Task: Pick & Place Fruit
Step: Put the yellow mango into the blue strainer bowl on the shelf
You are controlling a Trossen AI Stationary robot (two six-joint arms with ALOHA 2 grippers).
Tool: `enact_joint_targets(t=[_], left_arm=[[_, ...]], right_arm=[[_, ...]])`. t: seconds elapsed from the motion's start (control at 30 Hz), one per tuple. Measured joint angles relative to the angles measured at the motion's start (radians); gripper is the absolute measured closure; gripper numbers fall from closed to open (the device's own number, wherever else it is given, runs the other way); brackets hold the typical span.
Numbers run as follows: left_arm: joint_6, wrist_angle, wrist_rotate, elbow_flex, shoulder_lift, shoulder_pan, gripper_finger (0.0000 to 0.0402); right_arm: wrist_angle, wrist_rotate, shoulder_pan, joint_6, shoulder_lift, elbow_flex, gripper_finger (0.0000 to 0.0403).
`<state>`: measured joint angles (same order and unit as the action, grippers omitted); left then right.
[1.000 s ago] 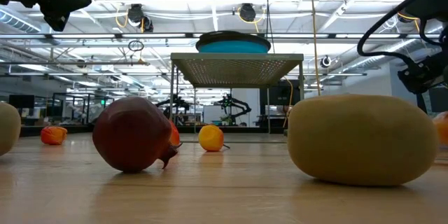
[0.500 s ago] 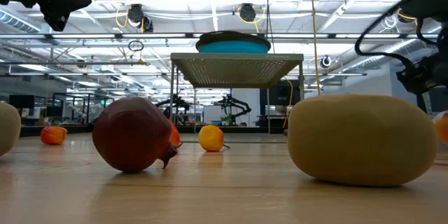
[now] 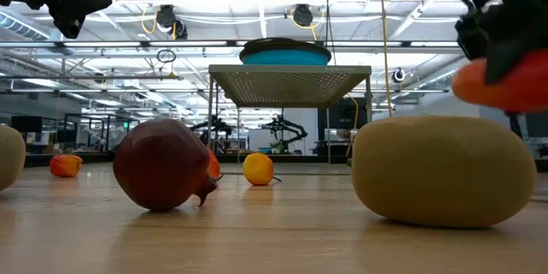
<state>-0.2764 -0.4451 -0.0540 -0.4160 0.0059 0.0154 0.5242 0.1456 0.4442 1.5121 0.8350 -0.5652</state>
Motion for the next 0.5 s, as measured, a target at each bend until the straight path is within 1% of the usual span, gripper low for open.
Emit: enact_joint_targets(t=[0.13, 0.3, 0.5], left_arm=[[0.000, 0.000, 0.000, 0.000, 0.000, 0.000, 0.0190], [-0.003, 0.000, 0.000, 0.000, 0.000, 0.000, 0.0190], [-0.003, 0.000, 0.000, 0.000, 0.000, 0.000, 0.0190]], right_arm=[[-0.079, 0.111, 0.000, -0.053, -0.064, 0.000, 0.0180], [-0.223, 0.248, 0.000, -0.170, -0.109, 0.000, 0.0178], [-0.381, 0.357, 0.000, -0.294, -0.129, 0.000, 0.0178]])
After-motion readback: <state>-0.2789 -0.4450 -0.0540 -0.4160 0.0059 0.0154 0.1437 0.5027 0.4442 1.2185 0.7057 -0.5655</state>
